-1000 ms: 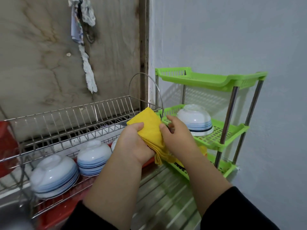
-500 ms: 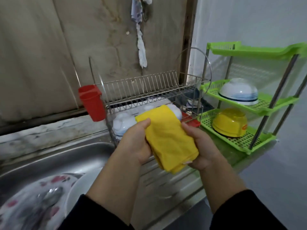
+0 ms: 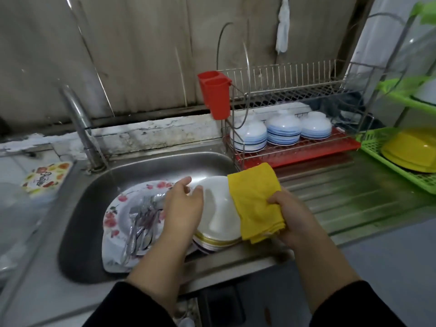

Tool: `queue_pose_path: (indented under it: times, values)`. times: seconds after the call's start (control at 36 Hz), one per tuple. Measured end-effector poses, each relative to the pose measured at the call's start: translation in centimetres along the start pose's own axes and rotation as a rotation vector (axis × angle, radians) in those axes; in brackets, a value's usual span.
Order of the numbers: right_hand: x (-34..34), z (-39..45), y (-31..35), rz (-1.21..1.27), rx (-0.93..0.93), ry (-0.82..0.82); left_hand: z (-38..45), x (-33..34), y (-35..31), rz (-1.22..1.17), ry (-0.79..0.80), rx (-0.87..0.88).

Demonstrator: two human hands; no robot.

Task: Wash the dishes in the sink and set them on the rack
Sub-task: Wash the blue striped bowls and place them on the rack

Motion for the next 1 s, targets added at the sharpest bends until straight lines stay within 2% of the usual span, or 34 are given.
queue_pose_path:
  times: [0.08, 0.14, 0.33, 0.58, 0.75, 1.0]
  values:
    - [-0.6, -0.1, -0.9, -0.117, -0.027, -0.087, 0.4, -0.1, 2.8, 0.184, -0.045, -0.050]
    - [-0.9, -0.2, -1.2, -0.203, -0.059, -0.122, 0.5, 0.3, 3.4, 0.250, -0.035, -0.002]
    - [-1.1, -1.1, -1.8, -0.403, -0.137, -0.150, -0.7, 1.1, 5.2, 0.227, -0.024, 0.010]
    - [-0.9, -1.6, -1.7, -0.386, -0.236, -0.133, -0.5, 1.6, 5.4, 0.203, 0.050, 0.017]
    - [-0.8, -1.8, -1.7, -0.318, -0.252, -0.126, -0.9, 1.1, 4.7, 0.240, -0.006, 0.068]
    - [-0.8, -1.7, -2.0, -0.233, -0.226, -0.119, -1.3, 1.2, 4.2, 0.014, 0.051, 0.101]
Point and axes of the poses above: each hand's wrist, its own z-axis towards the middle knuckle, its own x-axis out of the palm, y = z × x, the point moved 8 cm from there along z, towards the middle knuckle, and after that the axes turned 14 degrees about -x, right-handed, at the moved point
